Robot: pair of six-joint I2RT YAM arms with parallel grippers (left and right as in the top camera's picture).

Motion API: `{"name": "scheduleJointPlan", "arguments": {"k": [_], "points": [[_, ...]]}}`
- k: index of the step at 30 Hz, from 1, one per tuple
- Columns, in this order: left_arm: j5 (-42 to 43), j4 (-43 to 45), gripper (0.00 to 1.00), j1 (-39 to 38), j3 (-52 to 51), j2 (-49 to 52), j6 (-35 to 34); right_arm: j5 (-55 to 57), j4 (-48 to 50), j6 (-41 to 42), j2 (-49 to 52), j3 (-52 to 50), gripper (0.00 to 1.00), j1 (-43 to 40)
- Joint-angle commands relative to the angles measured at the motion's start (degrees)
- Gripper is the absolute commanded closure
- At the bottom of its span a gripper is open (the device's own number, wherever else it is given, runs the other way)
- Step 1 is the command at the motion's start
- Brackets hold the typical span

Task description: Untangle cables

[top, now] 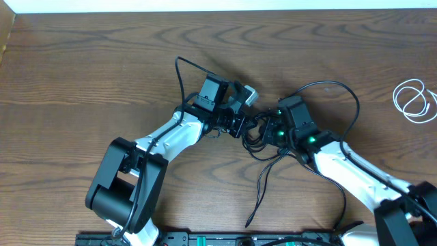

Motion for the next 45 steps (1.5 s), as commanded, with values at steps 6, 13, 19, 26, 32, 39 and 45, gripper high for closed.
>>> {"name": "scheduleJointPlan", "arguments": {"k": [6,13,19,26,32,39,45], "points": [[1.16,0.26,0.91,-0.02,0.15,0.63,1.09,0.59,1.38,3.69,2.97,0.39,0.90,0.55],[1.16,0.63,0.91,-0.02,0.15,0.63,1.07,0.70,1.36,7.10,3.39,0.37,0.96,0.57],[1.16,0.63,0.91,-0.02,0.15,0.63,1.07,0.46,0.81,11.41,3.41,0.37,0.82,0.74],[1.16,0.68,0.91,-0.02,0.15,0.63,1.07,4.31,-3.78,13.11,3.41,0.33,0.98,1.95],[1.16,0.81,0.91,-0.02,0.15,0.63,1.07,6.23,-5.53,16.06,3.96,0.13,0.94,2.14],[1.16,0.83,0.91,-0.02,0.15,0.63,1.07,6.62,-5.14,18.18,6.69,0.13,0.96,2.45],[1.14,0.81,0.91,-0.02,0.15,0.63,1.07,1.20,-5.29,16.74,4.87,0.15,0.99,1.84]]}}
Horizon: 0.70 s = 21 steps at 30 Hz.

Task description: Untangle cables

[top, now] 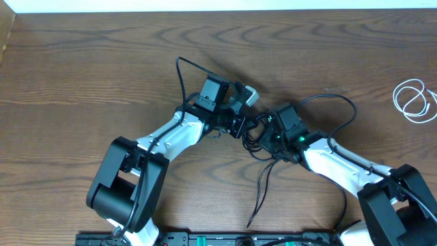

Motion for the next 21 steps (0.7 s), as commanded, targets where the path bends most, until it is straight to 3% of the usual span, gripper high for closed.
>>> {"name": "scheduleJointPlan", "arguments": {"k": [1,21], "points": [[0.98,0.44,0.91,0.17,0.15,0.28,1.01,-0.94,-1.42,-0.90,-1.46,0.11,0.99,-0.22],[0.98,0.66,0.90,0.17,0.15,0.28,1.01,4.55,4.79,-1.60,-4.07,0.02,0.79,2.99]]}}
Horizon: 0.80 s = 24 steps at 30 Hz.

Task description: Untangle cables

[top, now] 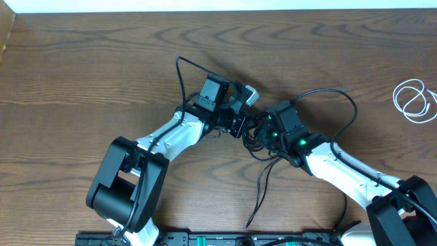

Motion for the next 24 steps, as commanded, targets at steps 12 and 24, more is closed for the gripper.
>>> {"name": "scheduleJointPlan", "arguments": {"k": [12,24], "points": [[0.96,0.24,0.90,0.17,0.15,0.28,0.98,6.40,-1.05,1.29,3.17,0.00,0.76,1.57],[0.96,0.24,0.90,0.17,0.15,0.28,0.98,7.41,-0.83,4.94,10.29,0.00,0.73,1.57]]}}
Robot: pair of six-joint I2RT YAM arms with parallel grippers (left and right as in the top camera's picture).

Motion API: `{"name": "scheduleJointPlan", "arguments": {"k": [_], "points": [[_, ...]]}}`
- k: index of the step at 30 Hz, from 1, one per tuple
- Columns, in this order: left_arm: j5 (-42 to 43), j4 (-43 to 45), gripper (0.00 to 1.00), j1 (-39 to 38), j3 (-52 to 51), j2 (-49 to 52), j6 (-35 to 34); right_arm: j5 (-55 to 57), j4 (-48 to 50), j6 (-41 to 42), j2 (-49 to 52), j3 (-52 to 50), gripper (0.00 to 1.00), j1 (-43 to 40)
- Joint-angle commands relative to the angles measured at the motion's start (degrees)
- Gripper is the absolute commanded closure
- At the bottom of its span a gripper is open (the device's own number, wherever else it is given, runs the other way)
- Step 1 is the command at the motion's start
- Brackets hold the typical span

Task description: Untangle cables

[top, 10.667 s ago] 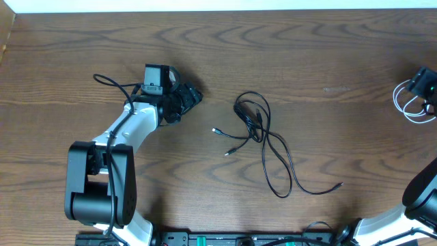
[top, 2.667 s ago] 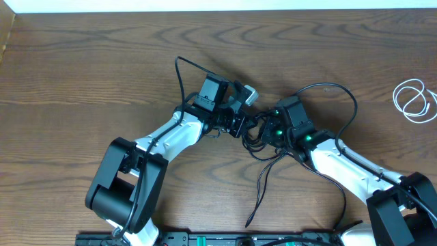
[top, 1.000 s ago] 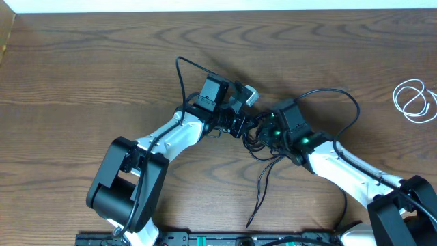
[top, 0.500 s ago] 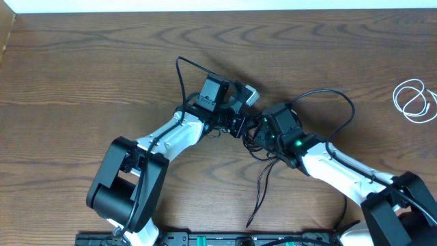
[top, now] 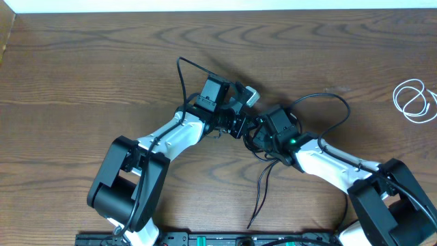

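Observation:
A knot of black cable (top: 261,145) lies mid-table between both grippers. One strand arcs out to the right as a loop (top: 345,109), and two loose ends (top: 258,198) trail toward the front edge. My left gripper (top: 239,125) reaches in from the left, its tips at the knot. My right gripper (top: 258,134) presses in from the right, almost meeting the left one. Both pairs of fingers are hidden under the wrist blocks and cable, so I cannot tell how the jaws stand. A small grey plug-like piece (top: 250,92) shows just behind the left wrist.
A coiled white cable (top: 414,100) lies apart near the right edge. A thin black loop (top: 183,68) rises behind the left arm. The wooden table (top: 82,75) stretches bare-grained to the left and back; a white strip borders its far edge.
My right wrist has shifted slightly left, closer to the left gripper. The loop on the right has pulled in a little. The left arm has not moved.
At first my right wrist stood a little right of the knot with a wide loop behind it. At each later moment it was further left and turned more toward the left gripper. The left arm stayed at the knot throughout, and the loop is now smaller.

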Motion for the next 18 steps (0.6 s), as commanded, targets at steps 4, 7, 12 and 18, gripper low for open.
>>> {"name": "scheduleJointPlan", "arguments": {"k": [4,7,12,18], "points": [[0.94,0.42,0.90,0.31,0.15,0.00,1.01,3.28,-0.09,1.38,5.68,-0.81,0.77,0.17],[0.94,0.42,0.90,0.31,0.15,0.00,0.98,3.28,0.35,1.38,6.32,-0.81,0.78,0.17],[0.94,0.42,0.90,0.31,0.15,0.00,0.98,3.04,1.81,1.38,6.29,-0.81,0.78,0.17],[0.94,0.42,0.90,0.31,0.15,0.00,1.01,2.29,2.25,1.38,6.29,-0.81,0.75,0.20]]}}
